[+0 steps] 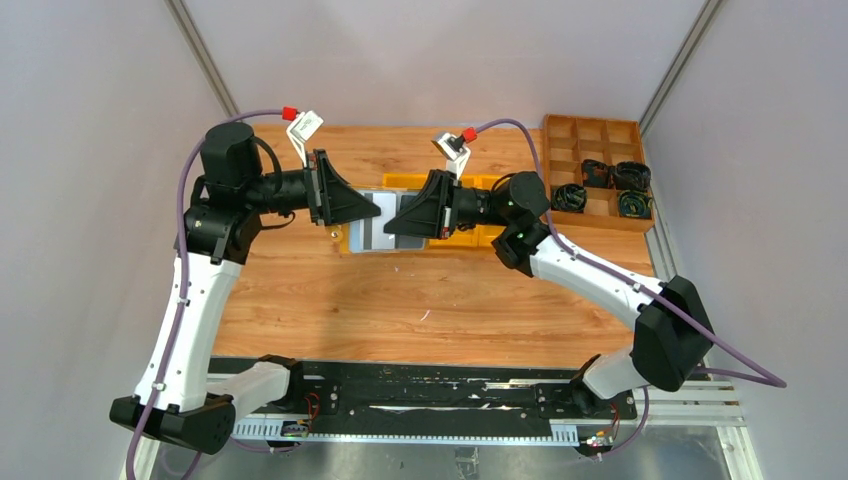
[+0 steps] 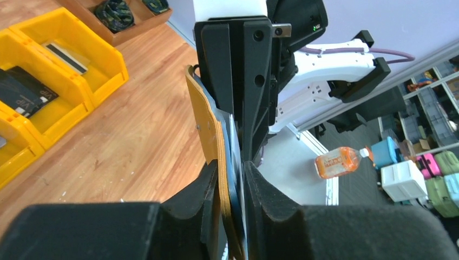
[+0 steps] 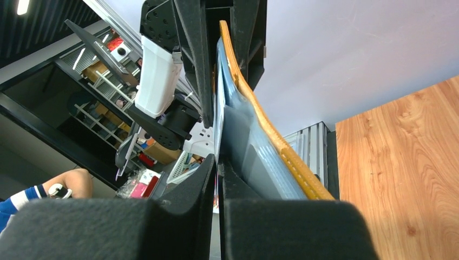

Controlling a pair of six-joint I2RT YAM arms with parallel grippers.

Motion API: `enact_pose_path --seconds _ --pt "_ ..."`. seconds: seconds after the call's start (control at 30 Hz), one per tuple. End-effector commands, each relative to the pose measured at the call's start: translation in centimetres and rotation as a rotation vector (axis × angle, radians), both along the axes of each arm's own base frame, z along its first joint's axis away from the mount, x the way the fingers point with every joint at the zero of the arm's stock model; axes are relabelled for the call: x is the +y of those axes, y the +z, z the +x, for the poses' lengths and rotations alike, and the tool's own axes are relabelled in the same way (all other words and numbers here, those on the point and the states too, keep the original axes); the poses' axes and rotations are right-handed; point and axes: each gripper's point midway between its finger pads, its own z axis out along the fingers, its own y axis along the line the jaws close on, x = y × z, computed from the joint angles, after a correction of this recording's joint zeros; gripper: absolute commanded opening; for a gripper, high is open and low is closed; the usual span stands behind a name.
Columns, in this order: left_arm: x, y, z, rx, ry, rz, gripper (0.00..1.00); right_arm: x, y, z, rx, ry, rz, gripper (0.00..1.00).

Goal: Take the credit cards out of the card holder
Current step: Remove the credit card from the card holder.

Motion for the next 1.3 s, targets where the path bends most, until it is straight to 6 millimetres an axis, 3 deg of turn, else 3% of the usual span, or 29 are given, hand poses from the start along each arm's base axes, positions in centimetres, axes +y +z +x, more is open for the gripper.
enact_pose_path --seconds 0.0,0.13,0.33,0.4,0.87,1.07,1.27 --pt "-0.1 -0.1 -1.2 0.034 -0.076 -0.026 0.26 -0.7 1.8 -1.4 -0.049 0.023 0.065 0.07" --pt "-0.3 0.5 -2.7 0.054 -0.163 -0.068 0.31 -1.1 1.3 -1.6 -0.041 0.015 0.064 0.04" --pt "-0.1 1.5 -3.7 0.046 -0.208 -0.094 0.08 -2.0 0.9 -1.5 -0.03 0.002 0.064 0.01" --pt "0.1 1.9 -3.6 0.037 -0.206 -0.096 0.04 -2.2 0.9 -1.5 -0.033 -0.004 0.067 0.01" --pt "0.3 3.1 -3.3 -0.004 -0.186 -0.108 0.0 -3.1 0.2 -1.6 -0.034 -0.016 0.041 0.0" --pt "1.1 3.9 -1.8 -0.092 -0.106 -0.09 0.0 -5.5 0.2 0.1 -0.015 -0.093 0.021 0.0" --pt "1.8 3.3 -1.0 -0.158 -0.051 -0.013 0.0 -8.8 -0.2 2.5 0.018 -0.195 -0.014 0.0"
